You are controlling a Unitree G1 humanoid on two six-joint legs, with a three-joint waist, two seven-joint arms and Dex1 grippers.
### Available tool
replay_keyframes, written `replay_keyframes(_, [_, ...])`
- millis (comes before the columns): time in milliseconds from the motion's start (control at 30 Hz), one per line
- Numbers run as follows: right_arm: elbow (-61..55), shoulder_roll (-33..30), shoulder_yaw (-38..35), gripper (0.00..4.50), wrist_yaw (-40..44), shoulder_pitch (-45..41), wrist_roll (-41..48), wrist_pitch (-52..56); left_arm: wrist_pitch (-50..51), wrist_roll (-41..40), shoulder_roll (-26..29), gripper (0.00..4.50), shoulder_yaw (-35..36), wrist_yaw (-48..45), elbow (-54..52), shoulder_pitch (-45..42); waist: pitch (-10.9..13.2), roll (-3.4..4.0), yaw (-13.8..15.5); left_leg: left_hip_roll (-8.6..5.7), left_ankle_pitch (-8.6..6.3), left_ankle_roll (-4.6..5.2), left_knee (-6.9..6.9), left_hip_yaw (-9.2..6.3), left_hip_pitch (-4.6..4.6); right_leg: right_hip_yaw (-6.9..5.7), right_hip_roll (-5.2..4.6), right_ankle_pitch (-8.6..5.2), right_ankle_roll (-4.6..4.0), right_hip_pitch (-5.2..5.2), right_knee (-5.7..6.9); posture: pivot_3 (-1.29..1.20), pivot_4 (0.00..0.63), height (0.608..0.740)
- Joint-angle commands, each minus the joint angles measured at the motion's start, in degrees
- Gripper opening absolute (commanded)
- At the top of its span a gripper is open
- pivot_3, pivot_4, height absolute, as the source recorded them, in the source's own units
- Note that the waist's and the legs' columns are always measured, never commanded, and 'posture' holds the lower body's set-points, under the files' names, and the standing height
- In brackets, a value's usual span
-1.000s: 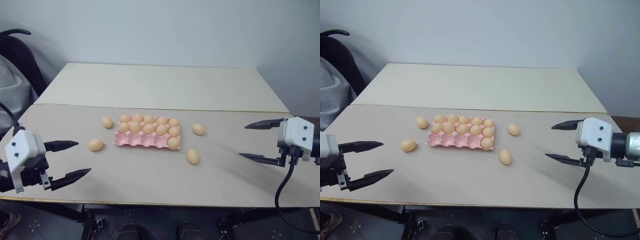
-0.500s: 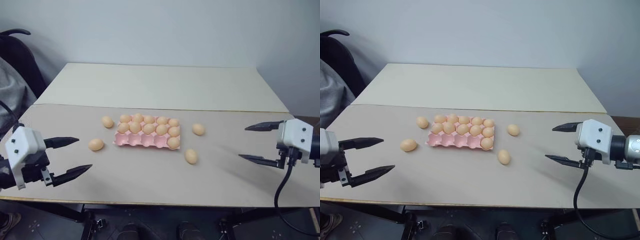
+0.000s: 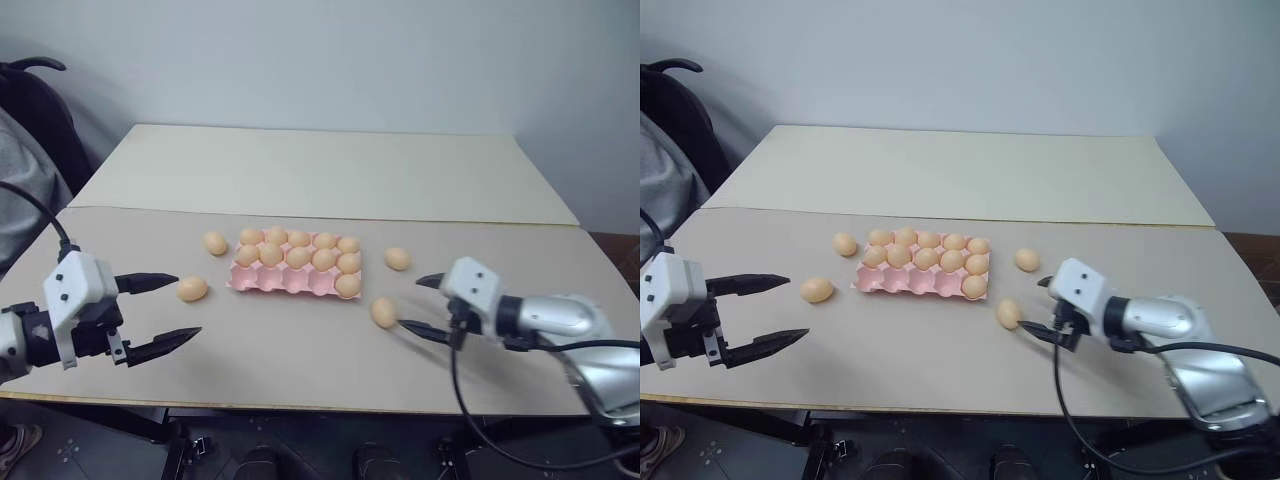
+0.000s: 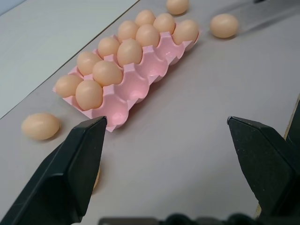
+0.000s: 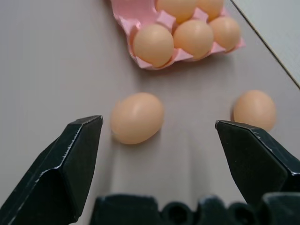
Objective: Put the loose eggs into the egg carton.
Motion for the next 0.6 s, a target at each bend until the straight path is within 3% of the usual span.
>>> replay_keyframes(33, [0.4,1.9,1.7,4.50,-3.8,-2.0,-3.1,2.0,-0.2,-0.3,1.2,4.48,-0.5,-0.1,-0.5,-1.0,0.0,0.00,0.1,-0.01,0.00,0.00,0.00,0.00,-0.01,0.00,0.00,0.00,0.00,-0.01,0.00,0.00,0.150,0.740])
replay_keyframes(200, [3.7,4.7,5.9,4.50,-6.0,-3.4,-7.2,2.4,0.1,-0.5,1.3,4.48,-1.5,0.3,-1.1,-1.4,0.0,0.00,0.0,0.00,0.00,0.00,0.00,-0.01,0.00,-0.02,0.00,0.00,0.00,-0.01,0.01,0.00,0.150,0.740])
replay_keyframes(600, [7.4,7.6,7.9,4.50,-4.4,-5.0,-8.9,0.5,0.7,-0.9,1.2,4.48,-1.5,0.8,-1.9,-1.3,0.0,0.00,-0.1,0.01,0.00,0.00,-0.01,-0.02,0.02,-0.02,0.02,0.00,0.00,0.00,0.03,0.00,0.150,0.740])
